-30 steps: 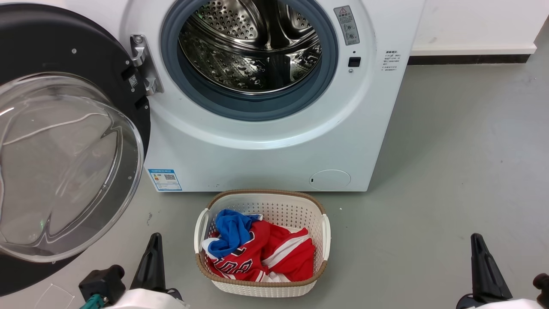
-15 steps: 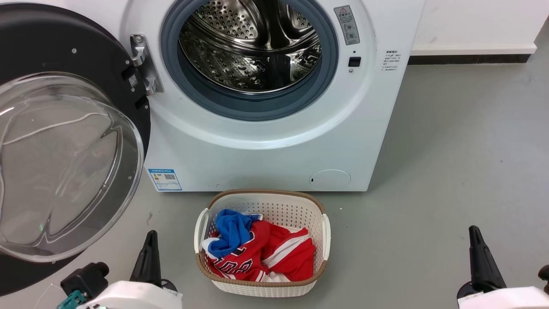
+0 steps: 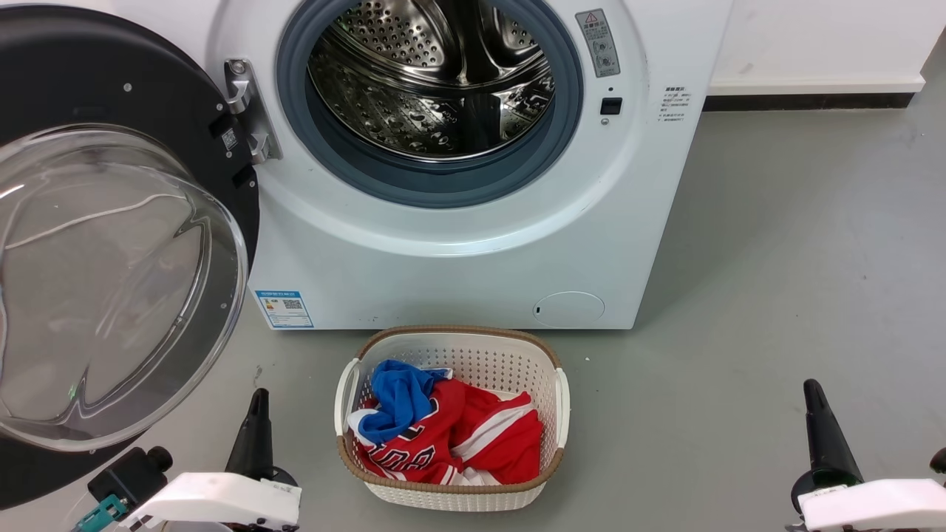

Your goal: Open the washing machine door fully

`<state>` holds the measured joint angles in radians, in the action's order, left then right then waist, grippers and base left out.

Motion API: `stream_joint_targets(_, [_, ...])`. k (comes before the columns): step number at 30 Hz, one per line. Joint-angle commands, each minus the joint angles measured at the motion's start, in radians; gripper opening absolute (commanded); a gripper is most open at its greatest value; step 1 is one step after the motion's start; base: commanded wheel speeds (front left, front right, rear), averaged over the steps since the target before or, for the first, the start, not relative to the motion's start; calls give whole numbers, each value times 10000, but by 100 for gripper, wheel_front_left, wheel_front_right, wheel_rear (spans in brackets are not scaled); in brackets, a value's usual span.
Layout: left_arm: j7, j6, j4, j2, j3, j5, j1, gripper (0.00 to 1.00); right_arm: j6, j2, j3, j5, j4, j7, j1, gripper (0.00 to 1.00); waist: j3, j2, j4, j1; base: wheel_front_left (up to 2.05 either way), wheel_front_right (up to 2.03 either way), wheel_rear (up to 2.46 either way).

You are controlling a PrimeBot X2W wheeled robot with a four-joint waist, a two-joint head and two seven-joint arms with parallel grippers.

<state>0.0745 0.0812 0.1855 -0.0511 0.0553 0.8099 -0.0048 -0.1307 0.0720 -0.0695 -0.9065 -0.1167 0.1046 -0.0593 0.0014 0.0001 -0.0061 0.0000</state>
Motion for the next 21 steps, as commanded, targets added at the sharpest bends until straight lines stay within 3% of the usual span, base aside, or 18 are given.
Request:
stream_joint_targets(1, [-132,102,-44,0,75,612,-277,0,-1,88,12,-586,-14,-128,324,0,1,-1,3,0,0,0,0])
stream_joint_targets(21, [-724,248,167,4,259,3062,-560,0,-1,101,6,-2857,-428,-702,766,0,5,-1,18,0,0,0,0])
